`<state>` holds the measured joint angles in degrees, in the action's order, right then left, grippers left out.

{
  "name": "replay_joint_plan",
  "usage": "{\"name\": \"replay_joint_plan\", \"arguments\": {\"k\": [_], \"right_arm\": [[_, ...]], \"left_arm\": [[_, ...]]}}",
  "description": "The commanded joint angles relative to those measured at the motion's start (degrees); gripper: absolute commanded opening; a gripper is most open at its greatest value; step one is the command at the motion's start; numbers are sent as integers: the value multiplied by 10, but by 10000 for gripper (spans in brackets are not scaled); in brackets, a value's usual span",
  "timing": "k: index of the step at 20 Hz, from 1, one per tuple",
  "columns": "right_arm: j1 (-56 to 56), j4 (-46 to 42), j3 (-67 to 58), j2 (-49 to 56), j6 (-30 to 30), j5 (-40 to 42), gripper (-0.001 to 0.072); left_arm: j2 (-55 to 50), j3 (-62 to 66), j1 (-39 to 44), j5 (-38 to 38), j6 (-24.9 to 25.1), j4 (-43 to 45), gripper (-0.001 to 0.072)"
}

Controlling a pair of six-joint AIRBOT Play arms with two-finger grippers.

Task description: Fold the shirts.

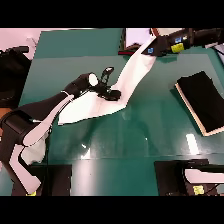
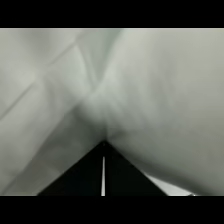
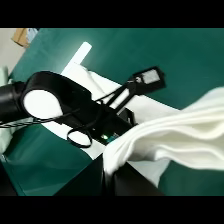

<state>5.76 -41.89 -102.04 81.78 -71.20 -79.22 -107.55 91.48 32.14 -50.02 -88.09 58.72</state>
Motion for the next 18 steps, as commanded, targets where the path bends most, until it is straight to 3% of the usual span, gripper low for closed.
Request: {"name": "replay_joint_plan", "arguments": {"k": [1, 7, 12, 13, 14, 15, 18], "right_arm": [[42, 3, -8, 2, -6, 26, 15], [156, 4, -8, 31, -5, 90, 15], [323, 108, -40, 151, 73, 243, 20], [352, 107, -76, 192, 73, 265, 105], [372, 108, -112, 227, 73, 272, 316], [386, 103, -146, 257, 73, 271, 430], [372, 103, -138, 266, 71, 275, 425]], "left_arm": [[3, 30, -13, -50, 2, 27, 24], [161, 42, -151, -109, 1, 117, 24], [325, 42, -287, -130, 1, 176, 25], [347, 42, -304, -131, 1, 176, 25], [367, 42, -319, -134, 1, 176, 25], [380, 42, -329, -138, 2, 176, 24], [394, 42, -334, -152, 15, 176, 24]]}}
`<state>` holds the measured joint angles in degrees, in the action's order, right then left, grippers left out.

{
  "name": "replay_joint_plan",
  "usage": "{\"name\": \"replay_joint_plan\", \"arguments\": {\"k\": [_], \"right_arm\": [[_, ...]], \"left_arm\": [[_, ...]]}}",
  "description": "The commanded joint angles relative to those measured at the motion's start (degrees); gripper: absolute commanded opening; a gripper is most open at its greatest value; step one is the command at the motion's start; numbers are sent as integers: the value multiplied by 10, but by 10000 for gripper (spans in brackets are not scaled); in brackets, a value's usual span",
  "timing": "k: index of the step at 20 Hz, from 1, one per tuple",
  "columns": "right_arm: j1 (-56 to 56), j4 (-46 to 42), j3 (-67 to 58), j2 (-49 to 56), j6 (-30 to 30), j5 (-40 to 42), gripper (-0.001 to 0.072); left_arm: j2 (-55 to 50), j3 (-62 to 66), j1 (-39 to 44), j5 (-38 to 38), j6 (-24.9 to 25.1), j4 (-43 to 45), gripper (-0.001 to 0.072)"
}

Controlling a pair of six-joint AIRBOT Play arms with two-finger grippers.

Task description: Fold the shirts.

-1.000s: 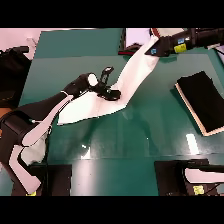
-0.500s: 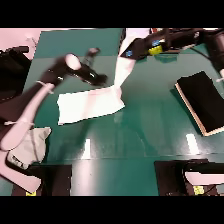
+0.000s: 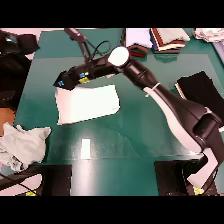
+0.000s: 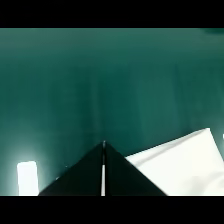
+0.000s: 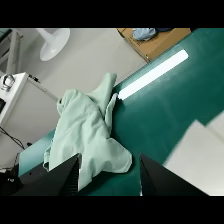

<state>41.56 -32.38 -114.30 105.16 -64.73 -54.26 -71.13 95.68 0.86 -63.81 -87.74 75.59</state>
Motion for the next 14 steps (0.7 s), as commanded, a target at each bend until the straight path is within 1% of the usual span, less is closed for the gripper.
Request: {"name": "replay_joint_plan", "arguments": {"k": [1, 2, 3, 4, 6, 8, 9, 10, 11, 14], "right_arm": [[-3, 2, 10, 19, 7, 17, 393], [-25, -14, 37, 3, 6, 3, 336], [-50, -39, 69, -16, 5, -8, 321], [-75, -63, 102, -33, -5, -17, 321], [-135, -118, 176, -69, -43, -39, 321], [-202, -159, 244, -94, -81, -73, 326], [-232, -154, 272, -100, -84, -89, 375], [-260, -149, 294, -101, -86, -100, 541], [-281, -140, 316, -101, -93, -105, 614], [-311, -101, 371, -94, -100, -76, 613]], "left_arm": [[30, 0, -18, -20, 12, 7, 24], [29, 0, -15, -21, 12, 7, 24], [28, 0, -8, -19, 12, 7, 24], [28, 0, 0, -16, 13, 7, 24], [28, 0, 21, -11, 14, 7, 24], [27, 0, 43, -2, 27, 7, 24], [27, -2, 54, 7, 27, 7, 24], [26, -3, 61, 12, 27, 7, 24], [26, -3, 67, 17, 27, 7, 24], [26, -3, 68, 24, 27, -1, 24]]}}
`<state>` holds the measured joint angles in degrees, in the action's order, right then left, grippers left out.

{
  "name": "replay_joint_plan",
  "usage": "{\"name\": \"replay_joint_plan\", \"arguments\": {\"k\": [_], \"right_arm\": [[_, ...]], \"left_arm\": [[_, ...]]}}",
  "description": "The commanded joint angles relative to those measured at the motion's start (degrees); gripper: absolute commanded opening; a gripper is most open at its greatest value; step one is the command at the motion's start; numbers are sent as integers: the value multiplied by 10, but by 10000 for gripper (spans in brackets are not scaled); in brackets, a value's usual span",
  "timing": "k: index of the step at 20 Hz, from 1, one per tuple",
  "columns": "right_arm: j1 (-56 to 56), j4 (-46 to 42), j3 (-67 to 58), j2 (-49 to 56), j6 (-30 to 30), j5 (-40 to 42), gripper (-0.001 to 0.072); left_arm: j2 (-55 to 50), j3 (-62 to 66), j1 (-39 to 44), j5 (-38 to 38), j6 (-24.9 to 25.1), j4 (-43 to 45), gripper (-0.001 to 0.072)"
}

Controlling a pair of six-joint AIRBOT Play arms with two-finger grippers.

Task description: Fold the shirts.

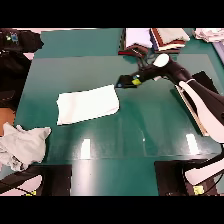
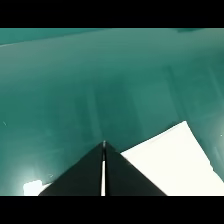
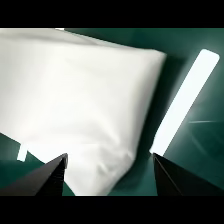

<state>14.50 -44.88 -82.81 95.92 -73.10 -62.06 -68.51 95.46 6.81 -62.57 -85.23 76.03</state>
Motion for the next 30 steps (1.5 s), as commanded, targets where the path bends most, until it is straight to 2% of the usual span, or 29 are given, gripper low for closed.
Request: {"name": "replay_joint_plan", "arguments": {"k": [1, 8, 10, 11, 13, 15, 18, 20, 24, 26, 30], "right_arm": [[-41, 38, 60, 8, -16, 5, 613], [39, 160, 32, 119, -1, 14, 597], [73, 168, -16, 148, 0, 17, 479], [87, 165, -40, 160, 1, 23, 342], [109, 161, -87, 181, 20, 33, 11], [113, 144, -132, 187, 21, 36, 15], [77, 33, -201, 161, -11, 17, 15], [29, -54, -232, 126, -50, -4, 15], [-111, -167, -240, 32, -80, -57, 15], [-193, -201, -239, -7, -85, -90, 15], [-349, -207, -239, -52, -85, -105, 15]], "left_arm": [[0, 0, 8, 12, 2, -5, 24], [0, 0, 8, 12, 2, -6, 24], [0, -1, 8, 12, 2, -6, 24], [0, -1, 8, 11, 2, -8, 24], [0, -1, 8, 8, 2, -17, 24], [0, -1, 8, 8, 2, -31, 23], [0, 0, 16, 8, 3, -48, 23], [0, -1, 46, 9, 5, -43, 23], [0, 0, 131, 39, 14, -43, 24], [0, 0, 163, 59, 13, -43, 24], [0, 0, 193, 96, 12, -43, 24]]}}
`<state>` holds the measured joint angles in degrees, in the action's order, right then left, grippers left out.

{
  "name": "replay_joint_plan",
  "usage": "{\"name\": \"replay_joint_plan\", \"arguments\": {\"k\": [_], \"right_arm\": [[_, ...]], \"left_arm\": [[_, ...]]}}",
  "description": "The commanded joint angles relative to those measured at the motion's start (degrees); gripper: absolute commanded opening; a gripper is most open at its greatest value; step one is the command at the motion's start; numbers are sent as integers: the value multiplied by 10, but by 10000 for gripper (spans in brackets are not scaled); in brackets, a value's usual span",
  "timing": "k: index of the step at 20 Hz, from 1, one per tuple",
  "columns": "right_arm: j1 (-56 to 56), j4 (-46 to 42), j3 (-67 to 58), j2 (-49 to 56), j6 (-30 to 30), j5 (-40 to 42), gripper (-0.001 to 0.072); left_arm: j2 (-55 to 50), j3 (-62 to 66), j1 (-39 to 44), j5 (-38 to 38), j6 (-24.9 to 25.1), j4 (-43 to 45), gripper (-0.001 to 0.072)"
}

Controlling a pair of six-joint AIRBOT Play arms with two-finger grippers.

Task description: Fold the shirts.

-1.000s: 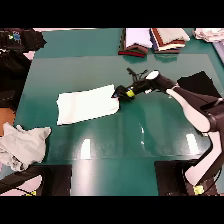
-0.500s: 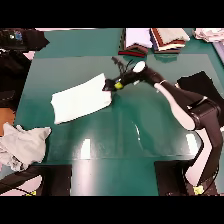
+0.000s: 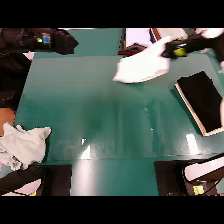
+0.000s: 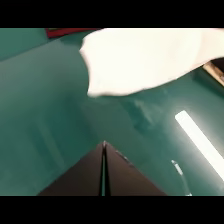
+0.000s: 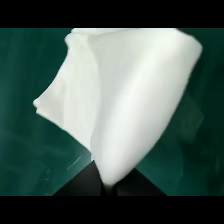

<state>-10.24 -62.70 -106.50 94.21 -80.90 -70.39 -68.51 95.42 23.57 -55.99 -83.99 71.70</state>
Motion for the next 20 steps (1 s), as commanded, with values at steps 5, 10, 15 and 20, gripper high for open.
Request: {"name": "replay_joint_plan", "arguments": {"k": [5, 10, 15, 20], "right_arm": [[-205, -28, -3, -38, -7, -17, 15], [-210, 54, -9, -43, 15, 5, 15], [-209, 89, -121, -44, 15, -34, 15], [-236, 27, -38, -122, 30, -48, 15]], "left_arm": [[0, 0, 28, 33, -6, -3, 24], [0, 0, 28, 32, -15, -3, 24], [0, 0, 28, 17, -15, -1, 24], [0, 0, 28, 14, -15, -1, 24]]}}
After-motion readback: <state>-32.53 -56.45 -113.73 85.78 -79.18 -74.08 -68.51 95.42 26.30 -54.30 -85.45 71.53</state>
